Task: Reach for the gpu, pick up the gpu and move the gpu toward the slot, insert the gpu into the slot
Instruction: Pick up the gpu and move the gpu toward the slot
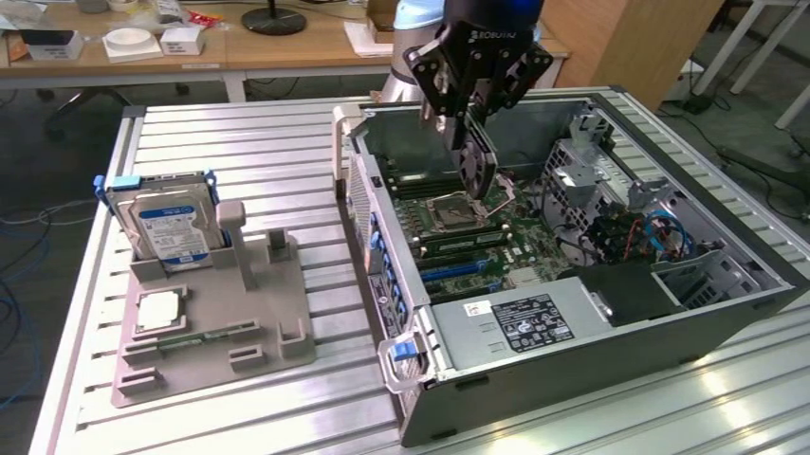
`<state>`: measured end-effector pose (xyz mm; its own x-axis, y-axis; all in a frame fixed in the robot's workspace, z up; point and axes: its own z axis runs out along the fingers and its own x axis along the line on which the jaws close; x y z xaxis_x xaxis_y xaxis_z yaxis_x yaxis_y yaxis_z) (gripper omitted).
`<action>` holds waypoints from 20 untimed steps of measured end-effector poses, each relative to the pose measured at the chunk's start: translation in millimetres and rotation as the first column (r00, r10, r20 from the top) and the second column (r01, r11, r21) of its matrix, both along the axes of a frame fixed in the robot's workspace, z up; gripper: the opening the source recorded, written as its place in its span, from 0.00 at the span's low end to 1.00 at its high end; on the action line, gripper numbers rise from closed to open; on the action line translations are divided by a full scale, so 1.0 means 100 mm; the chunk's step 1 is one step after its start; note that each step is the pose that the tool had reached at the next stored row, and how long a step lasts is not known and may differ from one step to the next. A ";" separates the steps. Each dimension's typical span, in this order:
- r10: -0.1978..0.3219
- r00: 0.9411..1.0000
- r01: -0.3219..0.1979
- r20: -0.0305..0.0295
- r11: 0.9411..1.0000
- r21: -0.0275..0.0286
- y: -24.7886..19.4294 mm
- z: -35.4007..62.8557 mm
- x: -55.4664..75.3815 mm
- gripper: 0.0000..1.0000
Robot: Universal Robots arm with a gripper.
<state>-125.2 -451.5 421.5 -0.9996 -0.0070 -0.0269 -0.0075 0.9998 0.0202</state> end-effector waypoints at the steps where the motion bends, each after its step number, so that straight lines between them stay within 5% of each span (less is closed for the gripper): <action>1: 0.000 1.000 0.000 0.000 1.000 0.000 0.000 0.000 0.01 0.27; 20: 0.000 1.000 0.000 0.000 1.000 0.000 0.000 0.000 0.15 0.27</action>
